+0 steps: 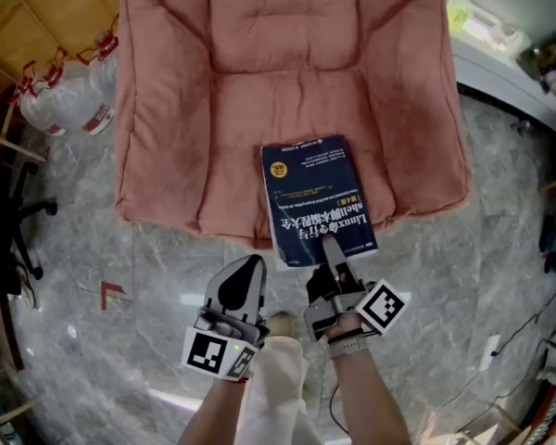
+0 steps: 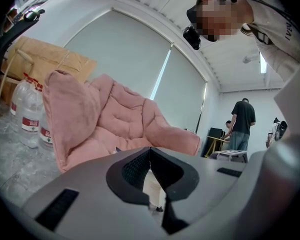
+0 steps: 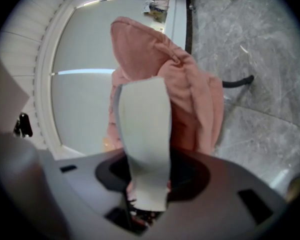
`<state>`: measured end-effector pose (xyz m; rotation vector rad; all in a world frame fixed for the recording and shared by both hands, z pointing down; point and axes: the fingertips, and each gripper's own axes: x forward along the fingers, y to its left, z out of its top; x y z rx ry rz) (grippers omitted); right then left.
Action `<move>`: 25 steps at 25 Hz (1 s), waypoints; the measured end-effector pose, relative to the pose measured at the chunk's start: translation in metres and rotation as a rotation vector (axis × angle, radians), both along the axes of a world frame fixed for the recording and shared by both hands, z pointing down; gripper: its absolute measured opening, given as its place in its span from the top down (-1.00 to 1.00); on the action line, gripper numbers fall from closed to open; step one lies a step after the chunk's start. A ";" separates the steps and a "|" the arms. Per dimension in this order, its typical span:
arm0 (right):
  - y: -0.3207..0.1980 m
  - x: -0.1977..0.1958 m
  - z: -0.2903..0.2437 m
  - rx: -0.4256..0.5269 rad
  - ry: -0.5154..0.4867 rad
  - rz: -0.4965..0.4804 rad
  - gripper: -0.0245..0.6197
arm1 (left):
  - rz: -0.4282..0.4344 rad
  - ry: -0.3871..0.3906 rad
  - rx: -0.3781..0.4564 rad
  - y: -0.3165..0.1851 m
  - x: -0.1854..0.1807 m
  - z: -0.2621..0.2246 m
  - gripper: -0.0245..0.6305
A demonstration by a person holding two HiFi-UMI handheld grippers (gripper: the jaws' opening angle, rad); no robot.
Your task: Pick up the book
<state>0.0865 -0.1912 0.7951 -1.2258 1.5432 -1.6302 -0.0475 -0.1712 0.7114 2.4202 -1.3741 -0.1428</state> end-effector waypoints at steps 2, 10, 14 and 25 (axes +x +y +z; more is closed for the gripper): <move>-0.001 0.001 -0.004 0.010 0.006 -0.007 0.38 | 0.001 0.001 0.006 -0.003 -0.001 -0.004 0.89; -0.002 0.003 -0.021 0.051 0.013 -0.044 0.38 | -0.001 0.002 0.014 -0.014 -0.003 -0.014 0.89; -0.002 0.004 -0.031 0.069 0.019 -0.069 0.38 | -0.005 0.009 0.018 -0.019 0.000 -0.021 0.89; 0.002 0.002 -0.067 0.106 0.025 -0.142 0.38 | -0.013 0.014 0.037 -0.031 0.006 -0.054 0.89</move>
